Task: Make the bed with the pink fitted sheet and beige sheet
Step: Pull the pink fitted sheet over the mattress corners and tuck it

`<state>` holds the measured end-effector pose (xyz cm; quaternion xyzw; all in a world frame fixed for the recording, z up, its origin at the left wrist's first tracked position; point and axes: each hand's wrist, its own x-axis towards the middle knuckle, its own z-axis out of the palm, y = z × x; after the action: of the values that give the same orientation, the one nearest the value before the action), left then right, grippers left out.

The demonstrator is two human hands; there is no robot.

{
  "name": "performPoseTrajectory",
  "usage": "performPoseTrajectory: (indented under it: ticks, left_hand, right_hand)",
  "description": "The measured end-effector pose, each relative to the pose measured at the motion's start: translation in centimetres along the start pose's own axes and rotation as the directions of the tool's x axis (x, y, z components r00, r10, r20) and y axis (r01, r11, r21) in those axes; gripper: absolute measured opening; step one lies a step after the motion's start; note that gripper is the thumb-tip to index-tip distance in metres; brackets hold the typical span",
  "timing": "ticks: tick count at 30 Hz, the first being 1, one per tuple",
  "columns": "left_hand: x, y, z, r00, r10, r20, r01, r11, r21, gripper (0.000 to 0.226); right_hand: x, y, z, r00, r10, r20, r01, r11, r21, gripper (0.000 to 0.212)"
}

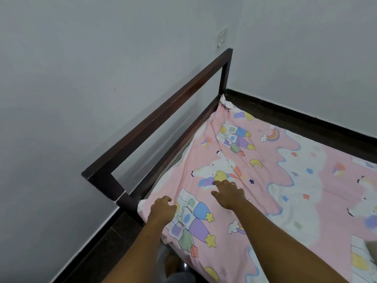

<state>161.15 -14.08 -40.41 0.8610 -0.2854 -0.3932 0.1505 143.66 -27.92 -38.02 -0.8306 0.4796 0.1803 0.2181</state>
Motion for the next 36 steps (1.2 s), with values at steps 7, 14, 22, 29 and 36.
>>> performPoseTrajectory:
  ticks: [7, 14, 22, 29, 36]
  left_hand:
    - [10.9, -2.6, -2.0, 0.992, -0.044, 0.117, 0.044, 0.999, 0.002, 0.056]
    - [19.0, -6.0, 2.1, 0.992, -0.08, 0.099, 0.072, 0.994, 0.078, 0.079]
    - [21.8, -7.9, 5.9, 0.961, -0.035, -0.273, 0.117, 0.951, 0.288, 0.053]
    - [21.9, -8.5, 5.2, 0.859, 0.228, -0.459, -0.09, 0.949, 0.302, 0.024]
    - [21.4, -9.7, 5.3, 0.836, 0.35, -0.423, -0.206, 0.914, 0.351, 0.027]
  right_hand:
    - [10.8, -3.8, 0.5, 0.997, 0.053, 0.062, -0.054, 0.998, 0.018, 0.044]
    - [21.4, -6.7, 4.5, 0.995, -0.065, 0.081, 0.065, 0.998, 0.01, 0.044]
    - [31.3, -8.5, 7.7, 0.965, -0.229, 0.125, 0.243, 0.964, -0.112, 0.062]
    - [33.7, -9.7, 10.3, 0.961, -0.272, 0.057, 0.273, 0.962, -0.024, 0.034]
    - [34.7, -11.0, 12.8, 0.949, -0.168, -0.267, 0.245, 0.925, 0.291, 0.047]
